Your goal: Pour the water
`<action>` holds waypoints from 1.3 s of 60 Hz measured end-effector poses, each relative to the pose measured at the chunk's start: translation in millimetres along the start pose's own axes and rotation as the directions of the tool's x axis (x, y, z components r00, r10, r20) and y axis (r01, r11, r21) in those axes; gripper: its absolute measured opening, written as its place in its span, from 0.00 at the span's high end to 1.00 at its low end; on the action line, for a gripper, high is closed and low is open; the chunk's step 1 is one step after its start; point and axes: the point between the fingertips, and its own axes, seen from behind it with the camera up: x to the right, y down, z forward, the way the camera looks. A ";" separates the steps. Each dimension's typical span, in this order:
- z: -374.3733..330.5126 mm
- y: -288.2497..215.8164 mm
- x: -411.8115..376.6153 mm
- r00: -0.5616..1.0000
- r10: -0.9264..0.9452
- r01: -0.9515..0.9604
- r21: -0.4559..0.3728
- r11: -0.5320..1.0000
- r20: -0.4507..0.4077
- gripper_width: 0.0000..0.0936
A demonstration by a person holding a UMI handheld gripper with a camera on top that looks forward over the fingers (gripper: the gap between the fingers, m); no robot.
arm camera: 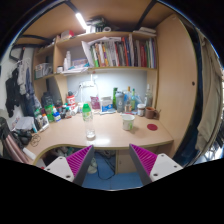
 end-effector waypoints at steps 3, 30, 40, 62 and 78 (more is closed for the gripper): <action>-6.5 -1.2 4.8 1.000 -0.006 0.006 0.016 1.000 -0.017 0.12; 14.9 -15.4 -23.2 1.000 -0.006 0.006 0.074 0.997 -0.007 0.12; 95.0 -12.4 -51.5 0.997 -0.027 0.021 0.098 0.995 0.066 0.12; 331.9 -14.4 -155.7 0.974 -0.060 0.035 0.114 0.993 0.219 0.12; 419.9 -34.2 -162.2 0.987 -0.120 0.097 0.198 0.975 0.104 0.47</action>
